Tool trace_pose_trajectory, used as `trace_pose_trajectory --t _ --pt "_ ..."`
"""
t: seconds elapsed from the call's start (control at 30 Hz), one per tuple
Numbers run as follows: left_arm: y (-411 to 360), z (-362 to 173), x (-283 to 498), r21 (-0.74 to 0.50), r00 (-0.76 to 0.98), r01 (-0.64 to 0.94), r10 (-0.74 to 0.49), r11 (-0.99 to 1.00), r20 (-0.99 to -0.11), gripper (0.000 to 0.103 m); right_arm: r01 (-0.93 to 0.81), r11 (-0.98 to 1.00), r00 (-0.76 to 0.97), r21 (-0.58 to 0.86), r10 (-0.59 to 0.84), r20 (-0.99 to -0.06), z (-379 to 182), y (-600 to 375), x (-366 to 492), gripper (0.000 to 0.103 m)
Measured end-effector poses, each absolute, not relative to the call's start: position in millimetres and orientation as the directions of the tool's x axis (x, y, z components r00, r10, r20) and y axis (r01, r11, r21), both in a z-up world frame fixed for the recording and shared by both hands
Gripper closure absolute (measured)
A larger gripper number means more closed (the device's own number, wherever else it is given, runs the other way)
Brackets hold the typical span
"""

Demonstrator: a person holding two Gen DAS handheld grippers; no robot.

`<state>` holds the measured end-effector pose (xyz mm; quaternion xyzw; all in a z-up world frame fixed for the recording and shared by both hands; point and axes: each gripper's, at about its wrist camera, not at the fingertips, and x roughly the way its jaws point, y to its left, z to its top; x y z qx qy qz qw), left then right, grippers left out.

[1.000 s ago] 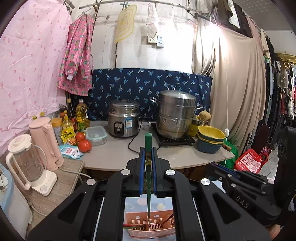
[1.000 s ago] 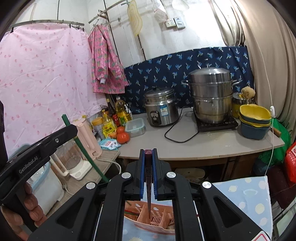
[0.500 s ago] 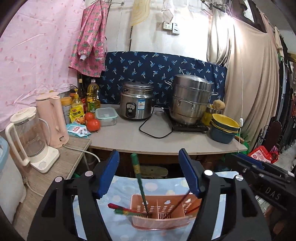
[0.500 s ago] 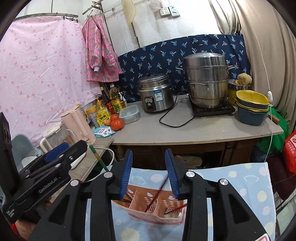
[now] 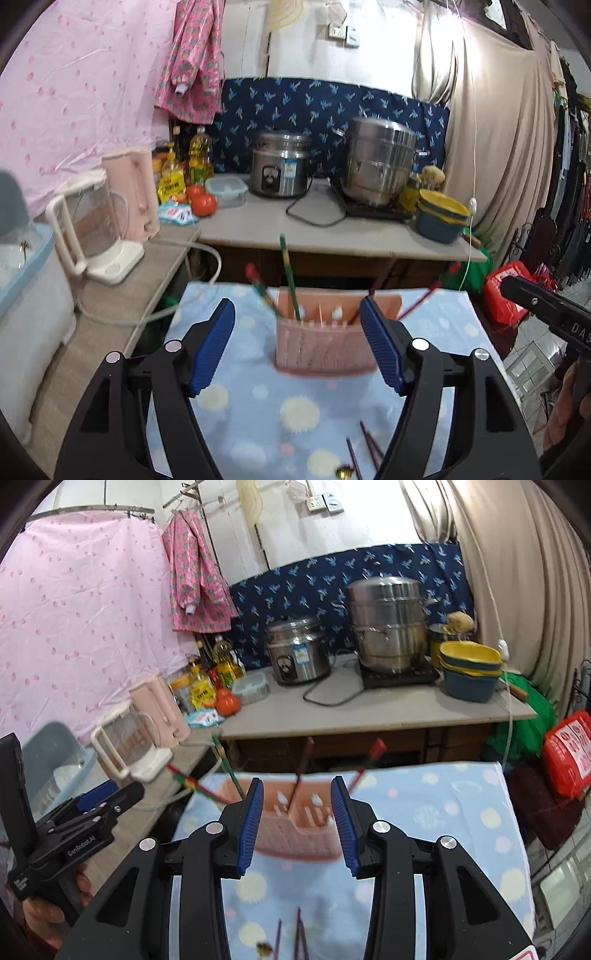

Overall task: Organize utensils
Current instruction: 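Move both tools back and close the right tool on a dark-red chopstick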

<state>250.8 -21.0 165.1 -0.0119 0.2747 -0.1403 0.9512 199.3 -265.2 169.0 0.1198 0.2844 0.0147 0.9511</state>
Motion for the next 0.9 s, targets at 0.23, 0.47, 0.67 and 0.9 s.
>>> trace_pose_trajectory --t 0.23,0.47,0.67,0.9 --pt "-11.4 104.6 192.3 -0.142 0.728 0.252 -0.284 0.957 -0.624 0.033 0.090 0.974 0.761 0.208 0.067 -0.645 108.7 -266.7 130.0 0.066" --pt "-22.6 45.8 129.0 -0.146 0.640 0.278 -0.296 0.949 -0.709 0.033 0.104 0.981 0.650 0.164 0.058 -0.757 30.0 -253.7 63.5 0.066" --pt "-36.5 0.2 90.1 -0.142 0.557 0.313 -0.302 0.939 -0.774 0.033 0.097 0.981 0.560 0.169 0.086 -0.824 -21.1 -240.4 30.5 0.068" --pt "-57.2 -32.8 55.2 -0.144 0.495 0.362 -0.321 0.921 -0.807 0.033 0.076 0.987 0.529 0.142 0.081 -0.845 -46.1 -223.4 20.9 0.078"
